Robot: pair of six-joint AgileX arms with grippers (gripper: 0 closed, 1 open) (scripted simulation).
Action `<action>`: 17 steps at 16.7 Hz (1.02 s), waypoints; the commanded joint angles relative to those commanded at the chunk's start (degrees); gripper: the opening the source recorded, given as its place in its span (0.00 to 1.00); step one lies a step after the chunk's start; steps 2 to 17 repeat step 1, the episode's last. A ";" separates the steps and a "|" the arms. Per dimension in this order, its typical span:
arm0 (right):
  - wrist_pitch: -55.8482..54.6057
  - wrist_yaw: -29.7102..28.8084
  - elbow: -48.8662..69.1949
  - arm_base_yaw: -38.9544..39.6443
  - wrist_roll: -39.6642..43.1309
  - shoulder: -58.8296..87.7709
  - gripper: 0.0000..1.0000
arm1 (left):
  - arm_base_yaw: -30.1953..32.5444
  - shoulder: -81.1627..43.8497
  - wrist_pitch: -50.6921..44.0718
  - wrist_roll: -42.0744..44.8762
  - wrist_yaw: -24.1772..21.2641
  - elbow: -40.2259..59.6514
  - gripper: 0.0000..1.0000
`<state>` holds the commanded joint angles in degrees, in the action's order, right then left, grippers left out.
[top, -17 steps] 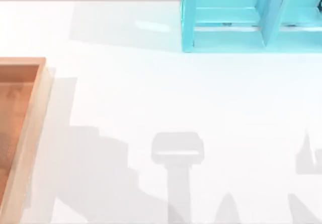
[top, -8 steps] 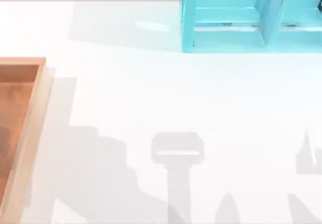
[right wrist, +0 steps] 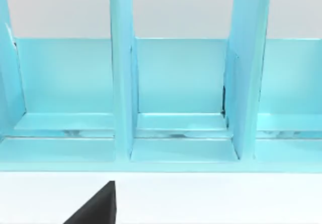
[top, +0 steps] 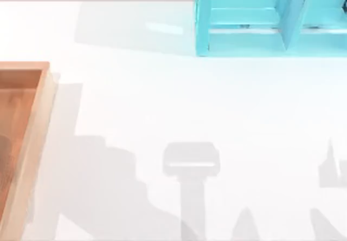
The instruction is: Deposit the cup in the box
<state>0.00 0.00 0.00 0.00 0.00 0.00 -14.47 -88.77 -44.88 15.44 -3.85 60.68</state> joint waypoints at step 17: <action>0.00 0.00 0.00 0.00 0.00 0.00 1.00 | 0.00 0.00 0.00 0.00 0.00 0.00 1.00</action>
